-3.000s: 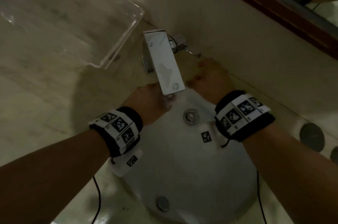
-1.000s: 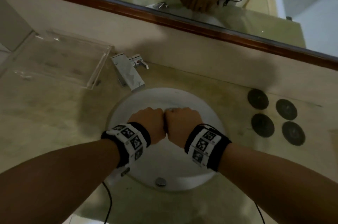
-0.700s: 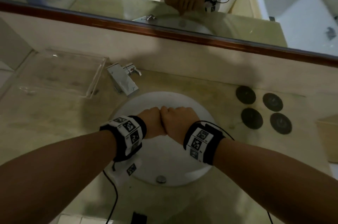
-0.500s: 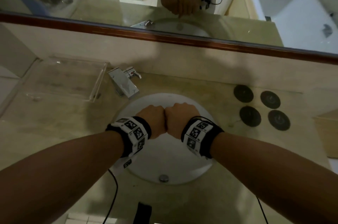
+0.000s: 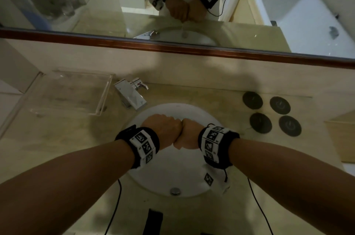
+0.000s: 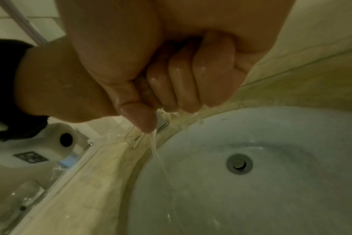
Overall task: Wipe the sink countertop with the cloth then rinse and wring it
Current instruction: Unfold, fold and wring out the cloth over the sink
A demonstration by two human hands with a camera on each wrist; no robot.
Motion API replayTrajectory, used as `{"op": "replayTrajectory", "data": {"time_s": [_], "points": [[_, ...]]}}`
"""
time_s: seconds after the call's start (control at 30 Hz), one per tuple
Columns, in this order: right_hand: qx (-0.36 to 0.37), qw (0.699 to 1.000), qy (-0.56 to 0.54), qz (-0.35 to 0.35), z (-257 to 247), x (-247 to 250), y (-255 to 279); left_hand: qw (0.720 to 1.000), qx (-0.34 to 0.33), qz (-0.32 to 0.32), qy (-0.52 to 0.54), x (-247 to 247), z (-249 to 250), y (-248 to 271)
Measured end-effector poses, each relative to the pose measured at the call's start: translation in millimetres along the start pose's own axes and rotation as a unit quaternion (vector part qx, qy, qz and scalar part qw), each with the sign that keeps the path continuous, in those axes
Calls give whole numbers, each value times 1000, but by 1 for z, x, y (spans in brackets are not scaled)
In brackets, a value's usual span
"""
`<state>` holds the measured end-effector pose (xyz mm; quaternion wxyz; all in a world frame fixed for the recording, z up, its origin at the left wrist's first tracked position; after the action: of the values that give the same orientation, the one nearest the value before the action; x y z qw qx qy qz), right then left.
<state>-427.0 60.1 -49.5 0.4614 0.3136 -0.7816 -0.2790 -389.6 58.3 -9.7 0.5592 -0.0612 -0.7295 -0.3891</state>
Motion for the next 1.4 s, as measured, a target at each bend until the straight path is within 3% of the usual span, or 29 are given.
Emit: {"op": "replayTrajectory", "data": {"time_s": [0.17, 0.3, 0.4, 0.5, 0.6, 0.73, 1.0, 1.1, 1.2, 1.3, 1.4], "points": [[-13, 996, -86, -35, 3, -8, -5, 999, -28, 2, -27, 1, -1, 3], [-14, 994, -95, -53, 4, -11, -5, 998, -42, 0, -40, -3, 1, 6], [30, 999, -33, -5, -3, -1, -7, 1000, -25, 17, -2, 3, -6, 5], [85, 992, 61, 68, -14, 24, 2, 988, 16, 39, 148, 7, -27, 2], [124, 987, -17, 102, -11, 52, 18, 948, 17, 77, 309, 15, -41, 6], [185, 956, -150, 173, -2, 91, 48, 896, 19, 159, 415, 36, -51, 15], [279, 884, -313, 206, 16, 122, 76, 743, 27, 219, 632, 61, -59, 31], [319, 872, -295, 226, 10, 127, 94, 717, 37, 245, 652, 69, -57, 39], [324, 879, -238, 256, 5, 126, 110, 699, 47, 269, 661, 76, -50, 48], [316, 883, -219, 270, -4, 121, 128, 671, 42, 298, 678, 82, -46, 60], [282, 893, -186, 297, -15, 116, 146, 669, 18, 304, 678, 92, -41, 76]]}}
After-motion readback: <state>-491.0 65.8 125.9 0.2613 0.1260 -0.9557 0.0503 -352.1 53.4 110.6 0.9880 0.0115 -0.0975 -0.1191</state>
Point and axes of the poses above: each hand's wrist, its own y-axis away from the middle knuckle, its own x-axis out of the back of the hand, z = x × y, the point moved 10 cm from there along -y, towards the middle knuckle, and after that the axes turned 4 degrees about -z, right-handed, at the moved point
